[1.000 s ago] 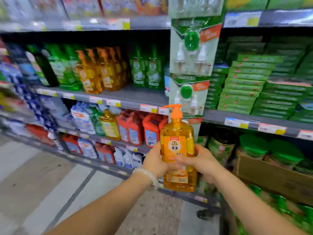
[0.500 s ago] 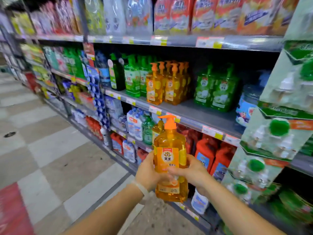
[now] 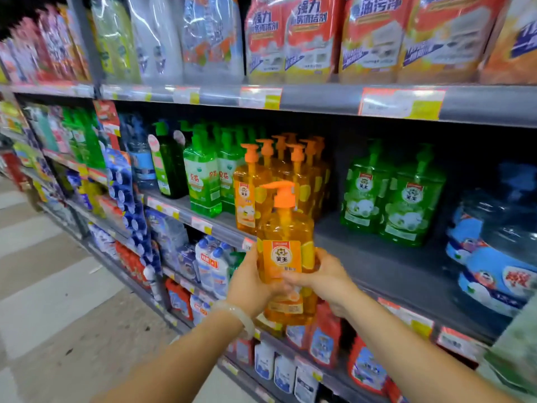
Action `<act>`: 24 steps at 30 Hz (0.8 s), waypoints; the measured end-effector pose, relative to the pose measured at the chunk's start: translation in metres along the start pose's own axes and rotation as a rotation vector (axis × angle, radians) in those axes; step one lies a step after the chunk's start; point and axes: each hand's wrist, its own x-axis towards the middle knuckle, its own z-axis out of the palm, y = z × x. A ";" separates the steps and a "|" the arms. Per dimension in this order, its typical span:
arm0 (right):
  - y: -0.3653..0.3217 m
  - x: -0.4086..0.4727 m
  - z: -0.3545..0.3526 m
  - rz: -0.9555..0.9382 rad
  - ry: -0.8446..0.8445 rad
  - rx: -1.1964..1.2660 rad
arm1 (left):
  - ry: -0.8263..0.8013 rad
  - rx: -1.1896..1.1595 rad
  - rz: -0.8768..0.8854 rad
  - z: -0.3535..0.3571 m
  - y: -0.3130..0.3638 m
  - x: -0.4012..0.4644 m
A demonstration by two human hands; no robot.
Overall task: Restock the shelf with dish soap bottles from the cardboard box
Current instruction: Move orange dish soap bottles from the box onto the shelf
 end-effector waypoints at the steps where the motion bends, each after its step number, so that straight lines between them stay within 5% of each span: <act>1: -0.006 0.017 -0.002 -0.019 0.021 0.007 | 0.008 0.012 0.026 -0.002 0.003 0.018; 12: -0.029 0.135 0.001 -0.087 0.155 -0.037 | -0.046 0.069 0.193 -0.018 -0.002 0.157; 24: -0.004 0.178 0.009 0.010 0.306 -0.119 | -0.083 0.121 0.275 -0.012 -0.040 0.205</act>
